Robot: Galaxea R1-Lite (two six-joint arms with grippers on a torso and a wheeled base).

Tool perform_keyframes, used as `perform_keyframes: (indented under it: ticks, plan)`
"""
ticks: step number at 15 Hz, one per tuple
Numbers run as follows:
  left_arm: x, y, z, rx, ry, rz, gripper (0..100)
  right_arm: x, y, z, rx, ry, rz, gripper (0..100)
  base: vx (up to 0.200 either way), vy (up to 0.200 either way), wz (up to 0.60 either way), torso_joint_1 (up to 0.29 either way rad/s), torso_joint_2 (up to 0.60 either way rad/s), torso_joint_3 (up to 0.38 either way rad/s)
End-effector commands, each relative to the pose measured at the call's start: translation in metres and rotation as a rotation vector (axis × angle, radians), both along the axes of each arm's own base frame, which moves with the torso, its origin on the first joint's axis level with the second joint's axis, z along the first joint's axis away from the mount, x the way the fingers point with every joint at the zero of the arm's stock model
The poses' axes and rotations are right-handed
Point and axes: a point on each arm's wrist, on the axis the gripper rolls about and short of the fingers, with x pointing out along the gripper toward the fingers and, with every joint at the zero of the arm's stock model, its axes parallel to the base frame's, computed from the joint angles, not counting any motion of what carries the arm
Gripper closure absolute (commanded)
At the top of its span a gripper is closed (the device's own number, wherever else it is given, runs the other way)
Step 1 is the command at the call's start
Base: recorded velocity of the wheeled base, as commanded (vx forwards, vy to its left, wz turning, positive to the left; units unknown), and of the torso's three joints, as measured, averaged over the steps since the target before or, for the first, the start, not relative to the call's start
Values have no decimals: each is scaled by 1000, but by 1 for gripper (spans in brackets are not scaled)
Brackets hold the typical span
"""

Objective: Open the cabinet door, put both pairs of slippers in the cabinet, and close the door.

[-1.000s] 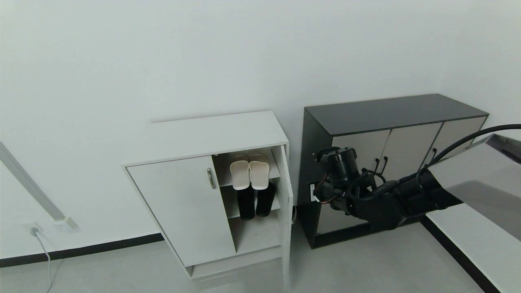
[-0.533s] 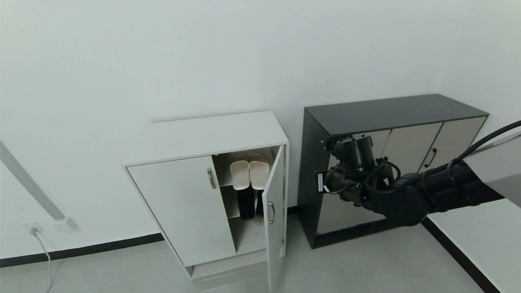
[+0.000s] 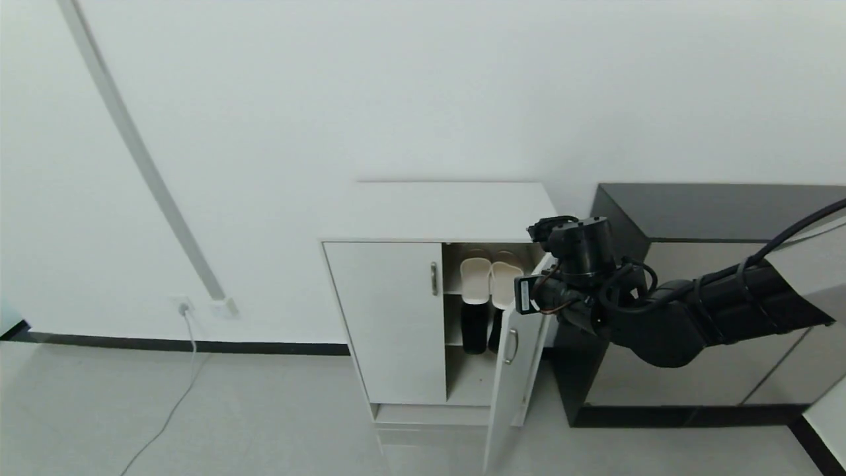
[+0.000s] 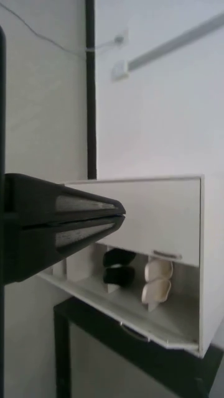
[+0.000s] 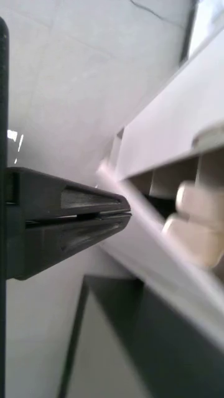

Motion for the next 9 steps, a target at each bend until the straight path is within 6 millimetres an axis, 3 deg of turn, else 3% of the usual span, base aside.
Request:
perform_keyframes:
  ticks: [1, 6, 9]
  plan:
    - [0, 0, 0, 0, 2, 0, 100, -1, 0, 0, 2, -3, 2, 100, 0, 0, 0, 0, 0, 0]
    - [0, 0, 0, 0, 0, 0, 100, -5, -8, -8, -36, -20, -26, 100, 0, 0, 0, 0, 0, 0]
    - [0, 0, 0, 0, -1, 0, 100, -17, -17, -13, -71, 5, -48, 100, 0, 0, 0, 0, 0, 0]
